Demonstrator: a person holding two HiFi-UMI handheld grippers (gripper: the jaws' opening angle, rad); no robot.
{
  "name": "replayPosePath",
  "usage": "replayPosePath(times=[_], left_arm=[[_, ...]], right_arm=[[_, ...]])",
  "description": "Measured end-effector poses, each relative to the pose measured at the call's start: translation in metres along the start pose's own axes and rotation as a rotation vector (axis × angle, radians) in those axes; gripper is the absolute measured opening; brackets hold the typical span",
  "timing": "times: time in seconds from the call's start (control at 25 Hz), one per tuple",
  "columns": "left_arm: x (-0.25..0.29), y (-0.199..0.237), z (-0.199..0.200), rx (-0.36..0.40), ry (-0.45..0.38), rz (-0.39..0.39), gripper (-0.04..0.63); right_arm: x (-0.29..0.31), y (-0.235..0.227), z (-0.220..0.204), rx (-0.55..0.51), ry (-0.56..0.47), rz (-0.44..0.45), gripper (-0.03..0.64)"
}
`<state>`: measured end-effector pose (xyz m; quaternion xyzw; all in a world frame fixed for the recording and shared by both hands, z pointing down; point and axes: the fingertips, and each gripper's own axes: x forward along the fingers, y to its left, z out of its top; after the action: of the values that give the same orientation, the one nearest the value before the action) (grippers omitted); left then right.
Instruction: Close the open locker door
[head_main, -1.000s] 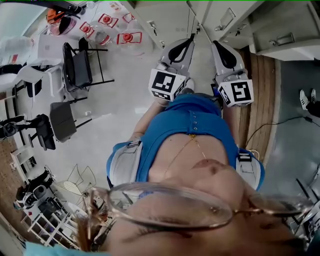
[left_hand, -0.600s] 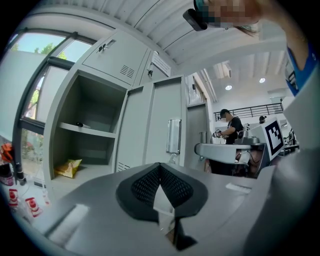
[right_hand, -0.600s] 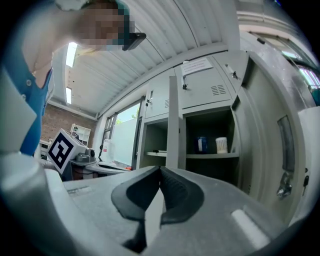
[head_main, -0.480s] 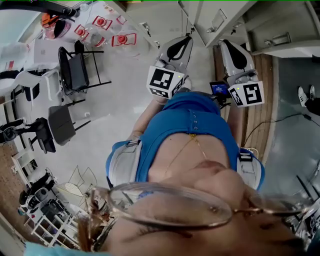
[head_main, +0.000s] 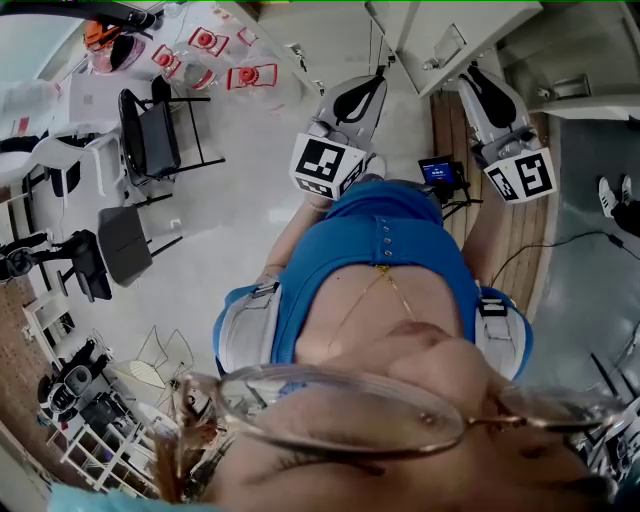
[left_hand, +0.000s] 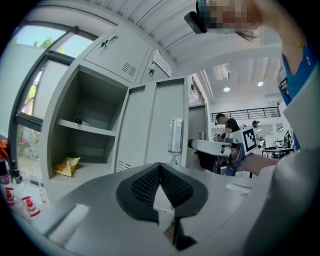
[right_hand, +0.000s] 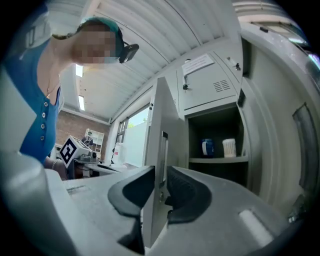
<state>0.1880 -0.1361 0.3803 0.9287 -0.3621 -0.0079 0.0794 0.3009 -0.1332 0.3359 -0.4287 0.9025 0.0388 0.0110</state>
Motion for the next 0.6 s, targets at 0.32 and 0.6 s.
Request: replayPosePath(times=[0.32,0.6], left_arm=[[-0.002,0.017,-0.016,-0.001,0.023,0.041,0.000],[-0.002,0.020,-0.023,-0.011,0.041,0.046,0.000]], right_arm=[[0.010,-0.006,-0.007,0.094,-0.038,0.104,0.109],[0.019,0.002,0.001,0.087,-0.070,0.218,0.151]])
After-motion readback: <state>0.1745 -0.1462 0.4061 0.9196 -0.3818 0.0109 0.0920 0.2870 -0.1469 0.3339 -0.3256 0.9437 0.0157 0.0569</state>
